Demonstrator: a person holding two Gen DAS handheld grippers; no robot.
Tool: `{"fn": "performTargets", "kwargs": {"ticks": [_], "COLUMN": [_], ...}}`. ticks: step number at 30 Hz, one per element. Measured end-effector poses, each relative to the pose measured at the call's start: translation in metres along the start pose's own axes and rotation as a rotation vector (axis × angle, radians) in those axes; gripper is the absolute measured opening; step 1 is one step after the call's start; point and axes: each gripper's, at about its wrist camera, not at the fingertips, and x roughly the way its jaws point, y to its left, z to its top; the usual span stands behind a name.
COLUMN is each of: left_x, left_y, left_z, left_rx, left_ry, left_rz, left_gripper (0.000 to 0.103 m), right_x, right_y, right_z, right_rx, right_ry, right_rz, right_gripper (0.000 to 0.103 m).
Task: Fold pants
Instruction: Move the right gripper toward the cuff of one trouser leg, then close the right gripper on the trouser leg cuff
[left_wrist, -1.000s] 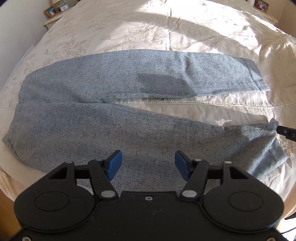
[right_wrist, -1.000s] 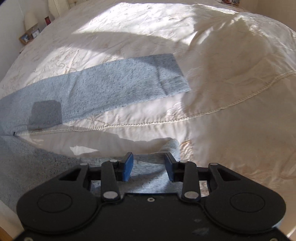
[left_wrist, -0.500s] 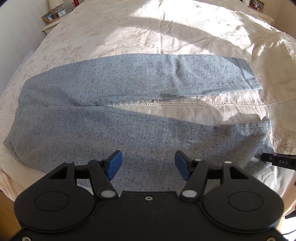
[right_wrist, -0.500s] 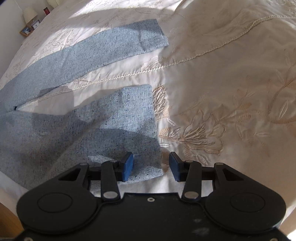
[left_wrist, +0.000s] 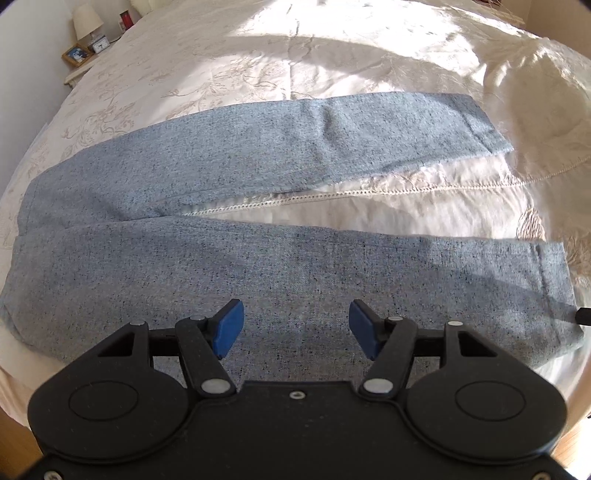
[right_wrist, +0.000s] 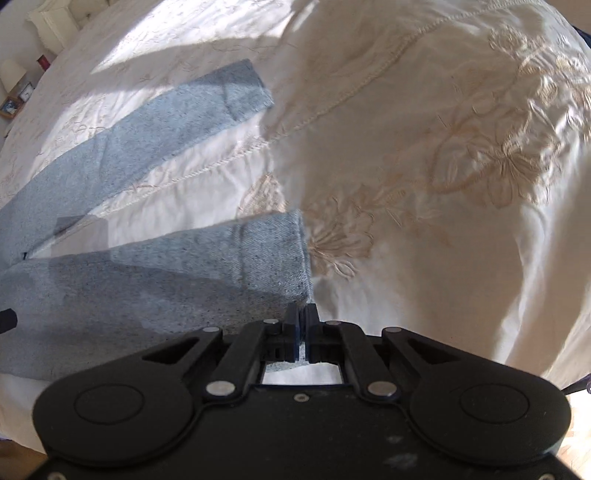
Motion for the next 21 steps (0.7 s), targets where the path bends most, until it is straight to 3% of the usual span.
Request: {"fn": "performTargets", "kwargs": {"ticks": [4,10,15,16,18,21], "left_x": [0.025,0.074,0.070,0.065,0.050,0.027], "left_y": [-0.014,-0.031,-0.032,-0.028,-0.020,-0.003], "left_z": [-0.010,-0.022,-0.023,-0.023,-0.024,-0.032], "left_rx": [0.048,0.071,0.101,0.096,0.081,0.052], "left_ry": [0.028,0.185,0.174,0.161,0.124,0.073], "left_rz": [-0.014,-0.061,-0.068,-0.070,-0.055,-0.029], "left_gripper": [0.065,0.066,0.067,0.066,0.066,0.066], "right_x": [0.014,-0.010,-0.039,-0.045,-0.051,-0.044], "right_y": [-0.008,-0.015,-0.011,-0.010,-0.005,0.003], "right_z": [-0.008,-0.016,-0.027,-0.030,-0.039,-0.051], "right_rx": [0.007,0.018,0.030,0.035,0.040,0.051], "right_ry": [0.023,-0.022,-0.095,-0.108,-0.131,-0.135], "right_rz": [-0.033,-0.026,0.018,0.041,0.082,0.133], "right_gripper": [0.001,0.004,0.014,0.024,0.030,0.031]}}
